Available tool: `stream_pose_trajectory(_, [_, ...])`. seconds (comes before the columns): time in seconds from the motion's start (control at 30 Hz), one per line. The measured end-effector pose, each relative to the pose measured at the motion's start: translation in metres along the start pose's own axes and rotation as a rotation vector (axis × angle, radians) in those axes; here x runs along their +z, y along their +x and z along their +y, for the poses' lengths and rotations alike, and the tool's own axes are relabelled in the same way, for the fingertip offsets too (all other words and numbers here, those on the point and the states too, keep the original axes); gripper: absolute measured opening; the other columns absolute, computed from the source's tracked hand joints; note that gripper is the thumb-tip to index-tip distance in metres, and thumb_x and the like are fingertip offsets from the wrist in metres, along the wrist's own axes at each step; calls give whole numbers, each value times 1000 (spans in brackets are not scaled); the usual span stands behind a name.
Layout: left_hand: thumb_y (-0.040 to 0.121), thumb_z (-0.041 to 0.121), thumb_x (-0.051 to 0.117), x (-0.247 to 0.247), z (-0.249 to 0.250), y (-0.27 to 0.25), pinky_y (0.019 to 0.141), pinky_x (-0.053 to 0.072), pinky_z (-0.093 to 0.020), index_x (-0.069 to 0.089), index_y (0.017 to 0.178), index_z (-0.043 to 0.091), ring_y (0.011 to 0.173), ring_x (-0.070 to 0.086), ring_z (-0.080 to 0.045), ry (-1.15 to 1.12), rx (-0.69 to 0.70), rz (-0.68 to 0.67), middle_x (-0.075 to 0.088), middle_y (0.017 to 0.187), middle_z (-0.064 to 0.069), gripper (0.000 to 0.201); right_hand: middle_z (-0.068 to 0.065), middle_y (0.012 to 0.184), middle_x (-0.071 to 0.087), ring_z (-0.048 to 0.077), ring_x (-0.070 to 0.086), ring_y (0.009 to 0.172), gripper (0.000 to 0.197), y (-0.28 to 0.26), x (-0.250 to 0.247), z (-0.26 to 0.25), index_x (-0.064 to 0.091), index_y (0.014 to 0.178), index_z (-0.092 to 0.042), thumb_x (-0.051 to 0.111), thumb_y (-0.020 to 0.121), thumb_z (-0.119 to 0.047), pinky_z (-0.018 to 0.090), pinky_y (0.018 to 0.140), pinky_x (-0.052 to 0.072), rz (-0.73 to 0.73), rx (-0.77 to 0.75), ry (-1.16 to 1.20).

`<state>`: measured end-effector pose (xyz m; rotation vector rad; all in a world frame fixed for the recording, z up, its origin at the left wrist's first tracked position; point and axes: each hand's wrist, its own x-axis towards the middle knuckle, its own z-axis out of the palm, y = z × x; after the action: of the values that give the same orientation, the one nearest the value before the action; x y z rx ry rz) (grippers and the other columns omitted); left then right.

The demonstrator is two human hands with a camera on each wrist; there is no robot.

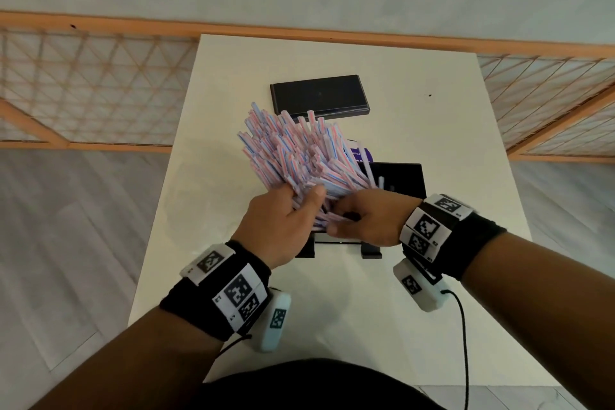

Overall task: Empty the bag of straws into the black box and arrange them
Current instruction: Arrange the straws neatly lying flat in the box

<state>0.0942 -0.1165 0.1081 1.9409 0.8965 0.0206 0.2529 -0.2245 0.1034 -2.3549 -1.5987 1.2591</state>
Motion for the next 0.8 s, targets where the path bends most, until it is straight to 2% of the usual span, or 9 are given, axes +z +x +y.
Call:
stream_pose_trajectory(0.1, [96, 64, 45, -3, -7, -3, 72, 53, -40, 60, 86, 17, 78, 67, -30, 78, 96, 115, 66, 72, 0, 51, -8, 76, 50, 18, 51, 78, 36, -1, 2, 0, 46, 74, -28, 45, 96, -56, 29, 74, 38, -33, 17, -9])
stream_pose_trajectory(0.2, [95, 60, 48, -9, -13, -7, 64, 43, -32, 61, 85, 17, 70, 63, -20, 71, 157, 206, 65, 69, 5, 46, -10, 83, 50, 17, 50, 87, 31, 0, 6, 1, 46, 86, -27, 39, 98, -55, 29, 81, 37, -38, 5, 43])
stream_pose_trajectory(0.27, [96, 65, 44, -14, -18, -10, 56, 37, -27, 57, 80, 17, 61, 59, -14, 60, 182, 254, 60, 62, 6, 52, -10, 78, 49, 19, 51, 84, 41, 2, 11, 2, 47, 77, -27, 37, 96, -61, 32, 82, 40, -32, 15, 26])
stream_pose_trajectory(0.33, [91, 72, 36, -14, -22, -10, 57, 42, -28, 57, 83, 16, 62, 60, -14, 58, 196, 253, 62, 64, 4, 60, -6, 81, 53, 21, 53, 84, 45, 4, 16, 4, 46, 77, -27, 35, 93, -68, 34, 84, 43, -24, 23, 7])
stream_pose_trajectory(0.47, [91, 72, 34, -4, -24, -9, 63, 44, -35, 53, 92, 22, 65, 63, -23, -21, 158, 195, 64, 72, 4, 54, 2, 107, 60, 23, 55, 100, 55, 3, 20, -4, 52, 106, -20, 42, 88, -71, 35, 95, 44, -20, -3, -105])
stream_pose_trajectory(0.6, [90, 68, 36, 3, -20, -11, 72, 41, -33, 51, 95, 21, 84, 62, -24, -83, 164, 176, 67, 90, 1, 50, -4, 82, 57, 11, 53, 66, 42, 1, 19, -10, 57, 96, -16, 52, 92, -58, 23, 61, 45, 55, -23, 53])
stream_pose_trajectory(0.63, [91, 65, 37, 4, -18, -10, 72, 39, -32, 51, 95, 21, 86, 61, -23, -85, 165, 176, 67, 93, 1, 47, -4, 81, 61, 10, 56, 65, 46, 3, 20, -10, 59, 95, -18, 53, 89, -63, 24, 61, 49, 87, -12, 83])
stream_pose_trajectory(0.73, [90, 64, 39, 9, -15, -7, 70, 34, -25, 47, 99, 20, 87, 58, -19, -81, 180, 178, 64, 97, 2, 46, 0, 88, 68, 18, 64, 79, 69, 9, 27, -10, 64, 101, -22, 43, 76, -83, 39, 76, 55, 166, -37, 74])
stream_pose_trajectory(0.8, [88, 72, 37, 15, -15, -6, 78, 45, -29, 46, 107, 17, 95, 62, -21, -73, 189, 156, 65, 107, 0, 59, 1, 97, 70, 21, 65, 92, 78, 12, 31, -15, 65, 103, -22, 37, 71, -87, 39, 84, 53, 217, -54, 65])
